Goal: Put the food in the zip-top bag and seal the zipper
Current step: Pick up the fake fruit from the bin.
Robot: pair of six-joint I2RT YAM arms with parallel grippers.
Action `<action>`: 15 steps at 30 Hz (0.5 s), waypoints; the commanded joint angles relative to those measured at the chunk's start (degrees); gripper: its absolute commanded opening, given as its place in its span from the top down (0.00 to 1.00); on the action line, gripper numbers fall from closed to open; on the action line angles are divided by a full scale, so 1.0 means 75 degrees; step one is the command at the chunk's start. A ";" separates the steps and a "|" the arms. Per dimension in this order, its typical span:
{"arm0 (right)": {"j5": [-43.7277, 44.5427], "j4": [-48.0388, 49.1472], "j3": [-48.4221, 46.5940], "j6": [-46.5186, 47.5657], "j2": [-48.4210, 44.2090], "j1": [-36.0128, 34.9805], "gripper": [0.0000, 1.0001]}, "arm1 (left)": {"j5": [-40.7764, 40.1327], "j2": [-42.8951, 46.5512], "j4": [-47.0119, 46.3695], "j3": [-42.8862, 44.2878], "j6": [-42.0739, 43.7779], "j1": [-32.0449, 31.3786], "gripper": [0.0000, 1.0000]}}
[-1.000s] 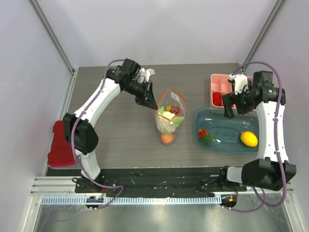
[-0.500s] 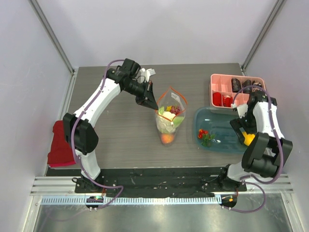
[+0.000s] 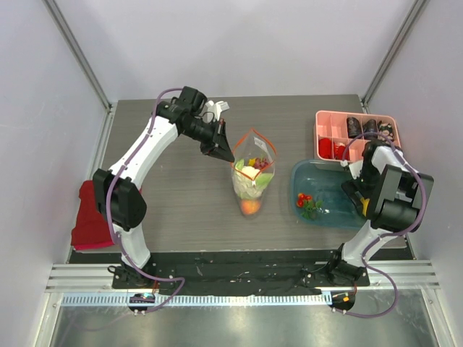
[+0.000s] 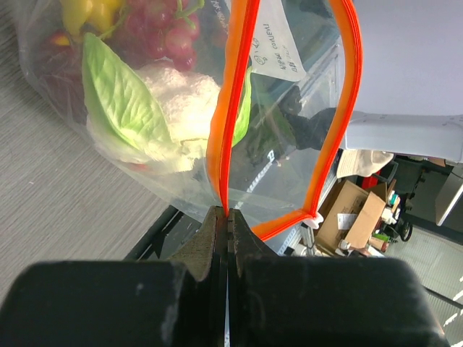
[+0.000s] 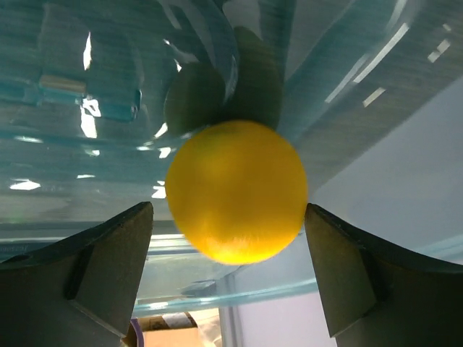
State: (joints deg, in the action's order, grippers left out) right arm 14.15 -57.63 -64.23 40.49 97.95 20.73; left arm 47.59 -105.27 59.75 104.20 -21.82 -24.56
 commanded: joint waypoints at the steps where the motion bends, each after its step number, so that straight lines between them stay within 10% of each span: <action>1: -0.0094 -0.0097 -0.0296 -0.0008 0.0240 -0.0010 0.11 | 0.0100 0.0103 -0.0161 0.0028 0.0015 0.0052 1.00; 8: -0.0503 -0.0612 -0.0552 -0.0043 0.0136 -0.0022 0.33 | 0.0088 0.0115 -0.0360 -0.0042 -0.0160 0.0063 1.00; 15: -0.3862 -0.2310 -0.3363 -0.0206 -0.0649 -0.0068 0.50 | 0.0088 0.0103 -0.0384 -0.0031 -0.0219 0.0052 1.00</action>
State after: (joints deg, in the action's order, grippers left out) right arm 2.33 -67.22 -77.08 40.01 99.57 20.75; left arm 47.57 -105.27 58.74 103.77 -22.68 -24.45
